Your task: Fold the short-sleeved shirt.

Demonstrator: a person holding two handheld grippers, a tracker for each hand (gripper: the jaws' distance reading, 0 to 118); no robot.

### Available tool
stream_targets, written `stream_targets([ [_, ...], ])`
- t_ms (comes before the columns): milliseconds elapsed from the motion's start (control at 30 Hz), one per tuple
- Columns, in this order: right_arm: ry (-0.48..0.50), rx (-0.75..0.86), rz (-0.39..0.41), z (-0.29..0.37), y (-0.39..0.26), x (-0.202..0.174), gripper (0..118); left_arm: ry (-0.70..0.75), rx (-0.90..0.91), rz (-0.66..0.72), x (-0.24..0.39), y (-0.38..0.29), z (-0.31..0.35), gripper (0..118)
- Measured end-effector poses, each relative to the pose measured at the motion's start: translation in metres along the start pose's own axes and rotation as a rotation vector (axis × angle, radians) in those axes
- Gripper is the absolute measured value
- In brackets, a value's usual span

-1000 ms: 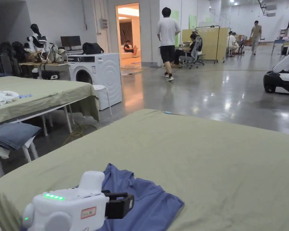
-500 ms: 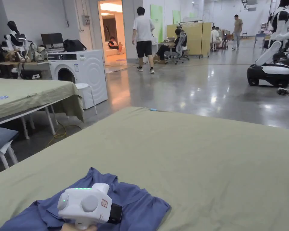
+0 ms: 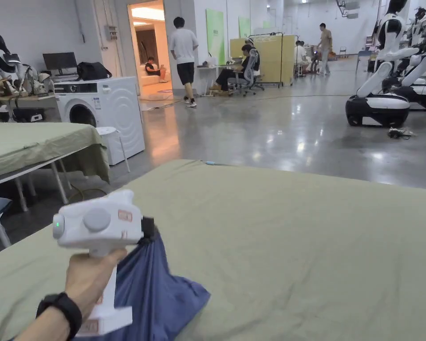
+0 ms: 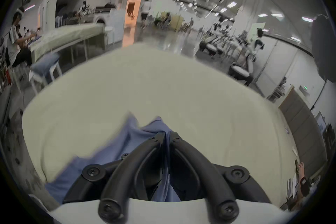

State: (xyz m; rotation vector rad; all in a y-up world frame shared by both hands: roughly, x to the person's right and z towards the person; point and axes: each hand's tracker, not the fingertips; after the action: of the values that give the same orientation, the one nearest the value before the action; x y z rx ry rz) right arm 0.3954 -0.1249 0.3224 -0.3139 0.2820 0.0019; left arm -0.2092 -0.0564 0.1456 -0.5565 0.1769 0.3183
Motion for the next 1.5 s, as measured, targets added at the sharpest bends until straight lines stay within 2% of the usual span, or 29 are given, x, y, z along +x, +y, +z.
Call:
stream_targets([
  [100,-0.009,0.009,-0.018,0.009,0.001,0.004,0,-0.098,0.092,-0.079,0.051,0.043,0.014,5],
  [167,-0.034,0.015,-0.011,0.014,0.002,0.006,0,-0.167,0.074,-0.143,0.092,0.056,0.015,5],
  [300,-0.063,0.031,-0.046,0.030,0.003,0.017,0,-0.364,0.026,-0.251,0.194,0.033,-0.003,5],
  [467,-0.151,0.031,-0.023,0.061,-0.001,0.042,0,-0.671,-0.192,-0.263,0.326,-0.103,-0.035,5],
  [567,-0.213,0.032,-0.018,0.080,-0.003,0.056,0,-0.836,-0.351,-0.326,0.391,-0.198,-0.036,5],
  [667,-0.265,0.032,-0.060,0.095,-0.007,0.070,0,-0.992,-0.508,-0.328,0.435,-0.280,-0.020,5],
  [767,-0.296,0.033,-0.087,0.104,-0.014,0.079,0,-1.095,-0.597,-0.319,0.456,-0.335,0.008,5],
  [833,-0.308,0.028,-0.095,0.105,-0.020,0.084,0,-1.139,-0.634,-0.368,0.466,-0.359,0.020,5],
  [900,-0.318,0.023,-0.097,0.103,-0.026,0.088,0,-1.117,-0.588,-0.467,0.473,-0.371,0.028,7],
  [933,-0.319,0.014,-0.104,0.100,-0.028,0.090,0,-1.087,-0.562,-0.506,0.475,-0.371,0.027,17],
  [967,-0.318,0.004,-0.113,0.098,-0.032,0.093,0,-1.071,-0.548,-0.523,0.474,-0.368,0.025,40],
  [1000,-0.315,-0.002,-0.119,0.097,-0.033,0.094,0,-1.070,-0.539,-0.496,0.467,-0.358,0.026,49],
  [1100,-0.313,0.001,-0.123,0.096,-0.034,0.094,0,-1.063,-0.377,-0.393,0.430,-0.308,0.038,49],
  [1200,-0.296,0.012,-0.121,0.094,-0.029,0.093,0,-0.963,-0.154,-0.372,0.373,-0.246,0.060,49],
  [1300,-0.278,0.017,-0.096,0.088,-0.024,0.086,0,-0.766,0.047,-0.392,0.306,-0.206,0.084,49],
  [1333,-0.269,0.018,-0.085,0.085,-0.022,0.084,0,-0.661,0.104,-0.386,0.282,-0.198,0.092,49],
  [1467,-0.244,0.009,-0.068,0.068,-0.017,0.070,0,-0.461,0.242,-0.338,0.211,-0.185,0.124,47],
  [1500,-0.237,0.010,-0.066,0.064,-0.016,0.064,0,-0.361,0.299,-0.327,0.197,-0.185,0.134,45],
])
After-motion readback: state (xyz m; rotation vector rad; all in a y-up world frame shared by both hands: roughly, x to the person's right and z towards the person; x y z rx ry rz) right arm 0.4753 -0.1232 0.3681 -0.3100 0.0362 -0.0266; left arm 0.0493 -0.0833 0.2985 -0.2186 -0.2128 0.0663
